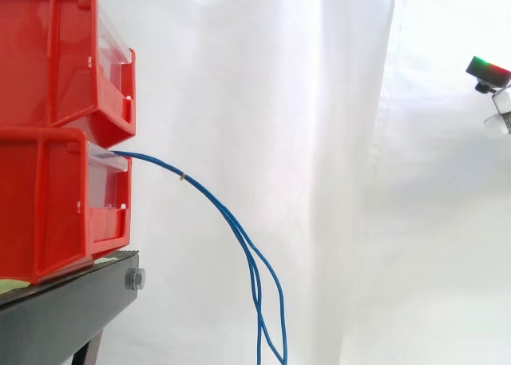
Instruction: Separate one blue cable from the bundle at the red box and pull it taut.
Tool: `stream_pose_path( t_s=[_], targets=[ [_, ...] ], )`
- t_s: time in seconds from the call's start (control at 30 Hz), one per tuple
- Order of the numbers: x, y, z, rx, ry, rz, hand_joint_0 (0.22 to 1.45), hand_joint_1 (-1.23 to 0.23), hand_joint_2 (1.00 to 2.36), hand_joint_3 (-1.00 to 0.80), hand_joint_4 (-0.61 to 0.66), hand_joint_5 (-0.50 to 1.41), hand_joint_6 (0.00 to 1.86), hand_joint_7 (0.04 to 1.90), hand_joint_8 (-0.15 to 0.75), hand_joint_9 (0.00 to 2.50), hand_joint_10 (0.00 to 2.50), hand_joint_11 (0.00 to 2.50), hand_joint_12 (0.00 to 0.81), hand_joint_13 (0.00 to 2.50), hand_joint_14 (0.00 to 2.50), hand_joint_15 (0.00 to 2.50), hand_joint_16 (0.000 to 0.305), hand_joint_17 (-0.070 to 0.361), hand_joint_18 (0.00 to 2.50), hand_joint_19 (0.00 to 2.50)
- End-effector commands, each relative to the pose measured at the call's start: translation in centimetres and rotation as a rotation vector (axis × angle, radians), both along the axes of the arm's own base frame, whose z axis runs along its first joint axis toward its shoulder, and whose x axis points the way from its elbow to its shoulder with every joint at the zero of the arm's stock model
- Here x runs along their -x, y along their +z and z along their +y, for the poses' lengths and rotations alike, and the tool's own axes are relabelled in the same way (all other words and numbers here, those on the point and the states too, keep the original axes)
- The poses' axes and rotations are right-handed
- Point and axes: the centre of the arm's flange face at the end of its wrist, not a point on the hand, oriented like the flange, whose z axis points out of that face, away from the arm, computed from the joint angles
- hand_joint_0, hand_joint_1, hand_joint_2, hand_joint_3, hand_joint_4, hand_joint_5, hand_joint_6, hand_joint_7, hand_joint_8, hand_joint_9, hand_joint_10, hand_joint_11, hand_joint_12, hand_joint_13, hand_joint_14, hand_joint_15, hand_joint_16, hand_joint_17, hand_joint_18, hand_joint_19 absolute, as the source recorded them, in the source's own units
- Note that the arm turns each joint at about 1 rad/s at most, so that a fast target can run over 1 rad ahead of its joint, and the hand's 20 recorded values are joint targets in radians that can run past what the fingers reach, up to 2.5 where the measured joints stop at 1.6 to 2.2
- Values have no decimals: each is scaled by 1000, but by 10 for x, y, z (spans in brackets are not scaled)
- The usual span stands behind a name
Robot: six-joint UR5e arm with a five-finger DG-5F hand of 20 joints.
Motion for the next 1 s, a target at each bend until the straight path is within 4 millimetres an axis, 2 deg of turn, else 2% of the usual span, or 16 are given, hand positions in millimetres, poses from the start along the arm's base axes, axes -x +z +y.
stream_pose_path(
  t_s=[0.0,0.47,0.53,0.6,0.63,0.7,0.87,0.97],
  targets=[
    [2,0,-4,-1,-9,-1,581,-592,1002,-469,271,-224,502,776,310,415,7,299,339,239,4,144,46,103,276,364],
    [0,-1,-2,4,-14,4,582,-590,1002,-470,270,-224,502,774,312,412,6,293,338,244,4,143,46,103,279,357],
    [-6,-6,0,19,-19,3,582,-590,1002,-470,269,-224,502,779,313,407,6,283,336,241,4,141,45,102,272,343],
    [-14,-18,1,43,-22,16,581,-591,1002,-468,269,-225,502,774,313,407,6,283,334,238,4,137,45,101,268,338],
    [-25,-32,4,73,-14,28,581,-591,1002,-468,268,-225,502,777,314,405,6,278,332,235,5,132,45,100,266,330],
    [-33,-41,7,101,-6,25,582,-592,1002,-470,269,-225,502,774,313,404,6,282,330,233,4,136,44,99,261,330],
    [-47,-53,16,157,9,14,582,-592,1002,-470,269,-225,502,774,314,403,8,281,329,232,4,132,44,99,256,319],
    [-55,-48,26,201,0,-30,582,-592,1002,-470,269,-226,502,774,314,403,6,281,328,231,4,135,44,99,256,320]
  ],
)
